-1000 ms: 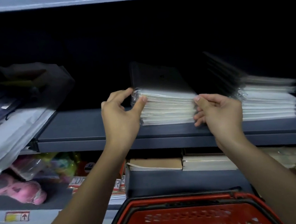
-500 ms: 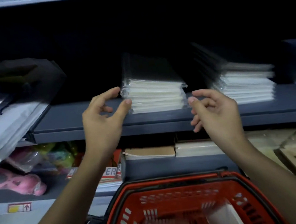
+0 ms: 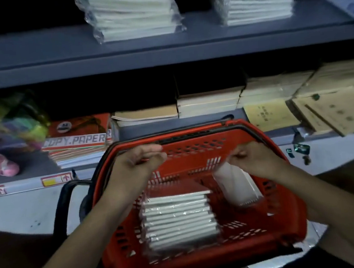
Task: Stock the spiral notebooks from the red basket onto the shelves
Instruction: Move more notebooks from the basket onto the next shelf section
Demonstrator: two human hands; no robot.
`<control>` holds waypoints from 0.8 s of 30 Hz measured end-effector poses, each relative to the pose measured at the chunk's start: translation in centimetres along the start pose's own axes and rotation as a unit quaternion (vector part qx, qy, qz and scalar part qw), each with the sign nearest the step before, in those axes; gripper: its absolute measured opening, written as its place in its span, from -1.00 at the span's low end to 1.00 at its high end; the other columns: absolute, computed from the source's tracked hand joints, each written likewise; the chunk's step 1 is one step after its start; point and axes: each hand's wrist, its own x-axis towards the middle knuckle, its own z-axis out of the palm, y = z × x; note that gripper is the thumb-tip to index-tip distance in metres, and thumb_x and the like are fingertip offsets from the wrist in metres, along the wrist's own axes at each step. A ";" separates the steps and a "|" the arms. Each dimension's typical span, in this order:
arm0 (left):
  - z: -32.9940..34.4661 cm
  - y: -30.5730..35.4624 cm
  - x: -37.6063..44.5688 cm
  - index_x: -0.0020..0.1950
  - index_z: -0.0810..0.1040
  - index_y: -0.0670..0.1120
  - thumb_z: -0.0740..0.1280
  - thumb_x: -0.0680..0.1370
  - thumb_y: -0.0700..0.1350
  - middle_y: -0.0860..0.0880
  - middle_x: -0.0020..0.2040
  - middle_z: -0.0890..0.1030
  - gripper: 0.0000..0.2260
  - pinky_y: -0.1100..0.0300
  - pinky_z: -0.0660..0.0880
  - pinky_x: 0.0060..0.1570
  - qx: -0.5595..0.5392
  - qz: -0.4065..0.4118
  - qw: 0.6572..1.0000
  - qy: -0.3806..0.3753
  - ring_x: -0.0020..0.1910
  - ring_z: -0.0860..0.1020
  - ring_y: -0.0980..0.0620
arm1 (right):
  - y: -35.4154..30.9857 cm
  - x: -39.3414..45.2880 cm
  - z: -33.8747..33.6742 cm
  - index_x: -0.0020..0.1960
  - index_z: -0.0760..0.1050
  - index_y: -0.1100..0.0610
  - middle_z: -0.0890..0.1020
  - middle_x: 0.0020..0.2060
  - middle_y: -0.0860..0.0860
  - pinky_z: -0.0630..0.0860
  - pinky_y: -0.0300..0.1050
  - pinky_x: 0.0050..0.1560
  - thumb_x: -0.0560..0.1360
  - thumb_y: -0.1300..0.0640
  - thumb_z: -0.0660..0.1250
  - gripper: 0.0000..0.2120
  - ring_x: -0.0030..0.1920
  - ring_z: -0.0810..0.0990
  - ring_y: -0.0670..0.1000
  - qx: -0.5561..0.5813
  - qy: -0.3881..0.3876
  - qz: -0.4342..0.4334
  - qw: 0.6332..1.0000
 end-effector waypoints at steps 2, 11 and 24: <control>0.8 -0.3 -0.5 0.05 0.69 -0.03 0.46 0.53 -0.15 0.04 -0.14 0.69 -0.88 0.32 0.49 -0.26 0.016 -0.039 0.999 -0.033 -0.38 0.53 0.21 | 1.4 0.4 1.7 -0.09 0.61 -0.03 0.69 -0.01 0.08 0.42 -0.15 -0.10 0.56 -0.04 0.36 -0.88 0.10 0.62 0.12 -0.057 -0.057 0.065 0.995; 1.5 -0.7 -0.1 0.06 0.69 -0.01 0.42 0.56 -0.15 0.06 -0.21 0.67 -0.89 0.38 0.52 -0.27 0.037 -0.062 0.993 -0.088 -0.39 0.55 0.23 | 6.4 2.0 6.8 0.21 0.57 0.21 0.66 0.14 0.12 0.49 -0.13 -0.01 0.48 -0.06 0.45 -0.58 0.15 0.63 0.14 -0.066 -0.081 0.189 0.976; -0.5 -1.2 -0.7 0.06 0.67 -0.04 0.42 0.57 -0.15 0.10 -0.21 0.67 -0.91 0.32 0.53 -0.24 0.062 -0.038 0.992 -0.105 -0.38 0.57 0.23 | -0.6 -2.4 -3.0 -0.18 0.65 0.18 0.68 -0.23 0.07 0.54 -0.10 -0.18 0.46 0.12 0.48 -0.87 -0.23 0.63 0.03 -0.004 -0.049 0.173 0.984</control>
